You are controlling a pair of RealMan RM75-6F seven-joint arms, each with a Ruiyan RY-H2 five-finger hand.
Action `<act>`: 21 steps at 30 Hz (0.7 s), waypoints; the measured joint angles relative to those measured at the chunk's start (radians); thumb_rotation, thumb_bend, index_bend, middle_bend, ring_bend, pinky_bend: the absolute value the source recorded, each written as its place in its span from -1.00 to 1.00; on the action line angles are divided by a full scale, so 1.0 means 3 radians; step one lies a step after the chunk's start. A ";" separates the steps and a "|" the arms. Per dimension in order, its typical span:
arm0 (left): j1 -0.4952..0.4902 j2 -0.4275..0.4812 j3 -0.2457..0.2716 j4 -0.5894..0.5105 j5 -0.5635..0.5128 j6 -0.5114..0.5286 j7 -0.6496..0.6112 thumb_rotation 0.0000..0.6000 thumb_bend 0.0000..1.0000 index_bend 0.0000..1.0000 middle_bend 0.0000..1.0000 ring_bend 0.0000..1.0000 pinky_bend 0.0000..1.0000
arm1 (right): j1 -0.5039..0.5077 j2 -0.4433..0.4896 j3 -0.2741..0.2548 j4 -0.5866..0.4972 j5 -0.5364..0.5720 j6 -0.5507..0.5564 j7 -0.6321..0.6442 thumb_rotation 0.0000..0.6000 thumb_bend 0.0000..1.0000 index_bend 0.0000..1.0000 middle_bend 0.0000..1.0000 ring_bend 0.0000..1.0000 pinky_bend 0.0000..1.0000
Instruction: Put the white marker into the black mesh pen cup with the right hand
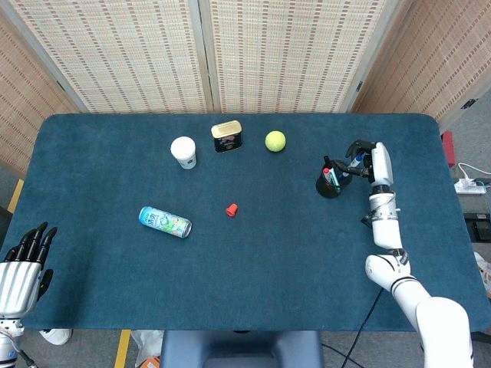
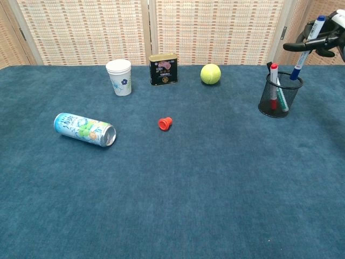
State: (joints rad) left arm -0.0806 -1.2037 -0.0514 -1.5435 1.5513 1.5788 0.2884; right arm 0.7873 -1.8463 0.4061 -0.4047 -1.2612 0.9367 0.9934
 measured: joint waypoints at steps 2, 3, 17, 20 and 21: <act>-0.0004 -0.0008 -0.0005 0.0007 -0.0021 -0.0020 0.0010 1.00 -0.40 -0.82 -0.92 -0.79 -0.32 | 0.0013 -0.0040 -0.0037 0.0112 -0.0019 -0.0059 0.0100 1.00 -0.91 0.69 0.21 0.39 0.98; -0.0007 -0.0011 -0.0007 0.0011 -0.0032 -0.0032 0.0014 1.00 -0.40 -0.82 -0.92 -0.79 -0.32 | 0.0017 -0.0057 -0.0053 0.0157 -0.0028 -0.0083 0.0139 1.00 -0.91 0.69 0.21 0.39 0.98; -0.0029 -0.0037 -0.0025 0.0044 -0.0099 -0.0094 0.0056 1.00 -0.40 -0.82 -0.92 -0.79 -0.32 | -0.0014 -0.0208 -0.0276 0.0544 -0.0144 -0.0242 0.0400 1.00 -0.91 0.36 0.09 -0.04 0.86; -0.0032 -0.0036 -0.0025 0.0041 -0.0103 -0.0098 0.0055 1.00 -0.40 -0.82 -0.92 -0.79 -0.32 | -0.0036 -0.0206 -0.0359 0.0561 -0.0211 -0.0232 0.0398 1.00 -0.91 -0.07 -0.26 -0.53 0.46; -0.0031 -0.0035 -0.0025 0.0040 -0.0100 -0.0094 0.0052 1.00 -0.40 -0.82 -0.92 -0.79 -0.32 | -0.0042 -0.0207 -0.0372 0.0569 -0.0223 -0.0216 0.0383 1.00 -0.91 -0.17 -0.33 -0.63 0.34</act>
State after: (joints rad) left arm -0.0900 -1.2141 -0.0589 -1.5316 1.5214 1.5505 0.3039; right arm 0.7747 -1.9083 0.2944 -0.2340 -1.3282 0.8719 1.1084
